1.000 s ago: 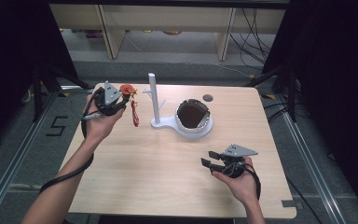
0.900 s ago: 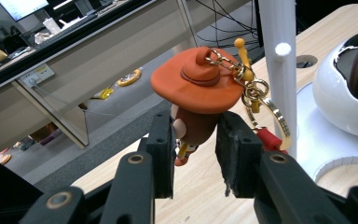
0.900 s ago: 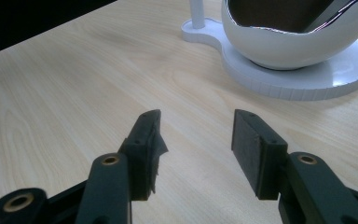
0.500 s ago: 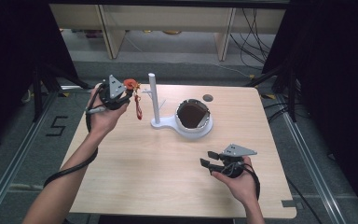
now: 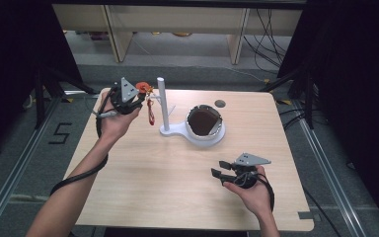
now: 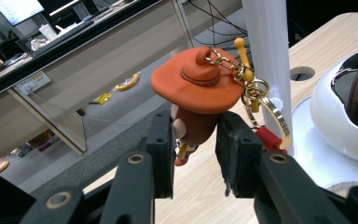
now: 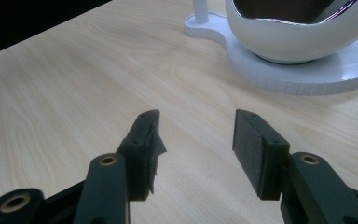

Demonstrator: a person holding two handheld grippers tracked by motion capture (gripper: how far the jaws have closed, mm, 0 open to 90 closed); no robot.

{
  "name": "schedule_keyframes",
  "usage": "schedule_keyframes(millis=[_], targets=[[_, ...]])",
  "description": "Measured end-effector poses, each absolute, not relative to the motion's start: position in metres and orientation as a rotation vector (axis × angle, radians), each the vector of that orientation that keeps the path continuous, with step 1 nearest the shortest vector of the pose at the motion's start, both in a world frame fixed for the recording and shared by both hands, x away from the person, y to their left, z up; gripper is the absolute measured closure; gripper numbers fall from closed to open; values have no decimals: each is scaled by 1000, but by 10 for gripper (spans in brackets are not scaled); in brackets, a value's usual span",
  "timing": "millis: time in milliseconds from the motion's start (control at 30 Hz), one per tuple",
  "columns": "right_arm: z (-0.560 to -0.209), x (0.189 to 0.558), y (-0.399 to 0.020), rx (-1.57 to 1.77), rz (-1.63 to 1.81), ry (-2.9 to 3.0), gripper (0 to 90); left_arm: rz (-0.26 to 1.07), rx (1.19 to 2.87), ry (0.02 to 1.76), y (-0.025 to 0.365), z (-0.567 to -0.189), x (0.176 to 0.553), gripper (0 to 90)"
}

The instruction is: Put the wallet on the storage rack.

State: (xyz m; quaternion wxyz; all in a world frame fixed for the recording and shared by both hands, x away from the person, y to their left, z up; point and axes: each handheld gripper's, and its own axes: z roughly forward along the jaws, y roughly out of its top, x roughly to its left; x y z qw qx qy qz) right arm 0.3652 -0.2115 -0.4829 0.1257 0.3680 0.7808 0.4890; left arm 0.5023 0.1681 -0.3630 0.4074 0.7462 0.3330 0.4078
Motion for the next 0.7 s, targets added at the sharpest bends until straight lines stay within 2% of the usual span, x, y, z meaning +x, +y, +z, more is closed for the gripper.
schedule_keyframes(millis=[700], targets=[[-487, 365, -213, 1083, 1416, 2288, 512, 1047, 1925, 802, 161, -362, 507, 671]])
